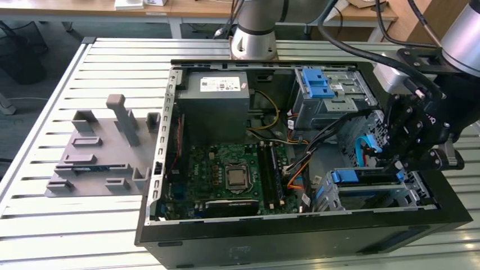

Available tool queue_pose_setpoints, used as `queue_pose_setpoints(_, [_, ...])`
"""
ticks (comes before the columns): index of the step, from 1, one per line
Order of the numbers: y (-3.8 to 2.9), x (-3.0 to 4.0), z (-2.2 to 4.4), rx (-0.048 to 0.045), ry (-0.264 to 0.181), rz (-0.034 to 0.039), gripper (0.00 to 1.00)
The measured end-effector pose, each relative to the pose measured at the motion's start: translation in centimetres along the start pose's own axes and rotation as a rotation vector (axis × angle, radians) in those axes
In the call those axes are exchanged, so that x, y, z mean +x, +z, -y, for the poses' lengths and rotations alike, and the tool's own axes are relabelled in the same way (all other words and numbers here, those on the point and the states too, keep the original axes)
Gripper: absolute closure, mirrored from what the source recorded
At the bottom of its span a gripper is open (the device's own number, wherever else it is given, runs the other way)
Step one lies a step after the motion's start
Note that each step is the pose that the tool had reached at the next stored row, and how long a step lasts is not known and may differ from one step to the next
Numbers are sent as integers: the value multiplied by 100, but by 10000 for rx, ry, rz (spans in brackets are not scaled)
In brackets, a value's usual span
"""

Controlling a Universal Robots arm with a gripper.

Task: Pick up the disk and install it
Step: 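Insert the first disk wire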

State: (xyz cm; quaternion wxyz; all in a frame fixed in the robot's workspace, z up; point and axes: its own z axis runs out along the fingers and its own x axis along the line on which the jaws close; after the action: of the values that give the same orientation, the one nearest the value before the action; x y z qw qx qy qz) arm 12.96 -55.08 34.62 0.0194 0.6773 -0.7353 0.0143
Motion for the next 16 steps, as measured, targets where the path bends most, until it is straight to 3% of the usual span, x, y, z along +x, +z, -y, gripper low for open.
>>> queue_pose_setpoints(16, [-55,3,0,0,0,-1,67])
